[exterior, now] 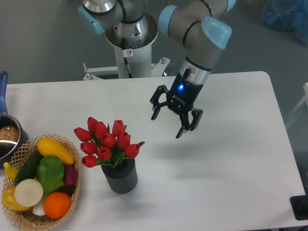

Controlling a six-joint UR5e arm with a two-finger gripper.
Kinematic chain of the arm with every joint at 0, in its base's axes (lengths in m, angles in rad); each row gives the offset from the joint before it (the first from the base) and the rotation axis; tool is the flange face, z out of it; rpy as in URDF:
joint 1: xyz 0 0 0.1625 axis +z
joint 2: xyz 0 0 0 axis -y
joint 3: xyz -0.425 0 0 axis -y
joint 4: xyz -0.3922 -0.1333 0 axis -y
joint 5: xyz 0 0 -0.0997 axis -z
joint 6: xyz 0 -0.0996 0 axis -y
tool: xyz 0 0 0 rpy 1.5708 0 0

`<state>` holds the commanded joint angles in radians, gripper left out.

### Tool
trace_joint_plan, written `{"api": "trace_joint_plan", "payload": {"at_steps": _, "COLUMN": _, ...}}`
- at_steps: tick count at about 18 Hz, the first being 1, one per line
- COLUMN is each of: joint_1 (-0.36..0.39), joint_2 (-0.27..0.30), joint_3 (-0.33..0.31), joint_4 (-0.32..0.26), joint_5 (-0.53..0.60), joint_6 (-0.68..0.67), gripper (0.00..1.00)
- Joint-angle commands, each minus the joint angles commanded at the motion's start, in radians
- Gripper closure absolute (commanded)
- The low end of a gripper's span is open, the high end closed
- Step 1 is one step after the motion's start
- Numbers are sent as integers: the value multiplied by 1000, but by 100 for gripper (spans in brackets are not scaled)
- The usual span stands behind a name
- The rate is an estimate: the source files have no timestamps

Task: Pick up the flowers from the vase
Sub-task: 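Move the open gripper down toward the red tulip stems in the vase, then position the gripper around the tulip stems and close it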

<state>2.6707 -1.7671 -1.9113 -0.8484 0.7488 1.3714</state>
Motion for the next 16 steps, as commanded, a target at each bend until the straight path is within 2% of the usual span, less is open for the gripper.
{"api": "trace_joint_plan", "payload": {"at_steps": 7, "joint_1": -44, "joint_2": -8, "joint_3": -3, "joint_4": 3, "joint_5": -92, "joint_6": 0, "gripper": 0}}
{"api": "trace_joint_plan", "payload": {"at_steps": 16, "joint_1": -91, "joint_2": -55, "joint_3": -5, "joint_4": 9, "joint_5": -218, "joint_6": -11, "gripper": 0}}
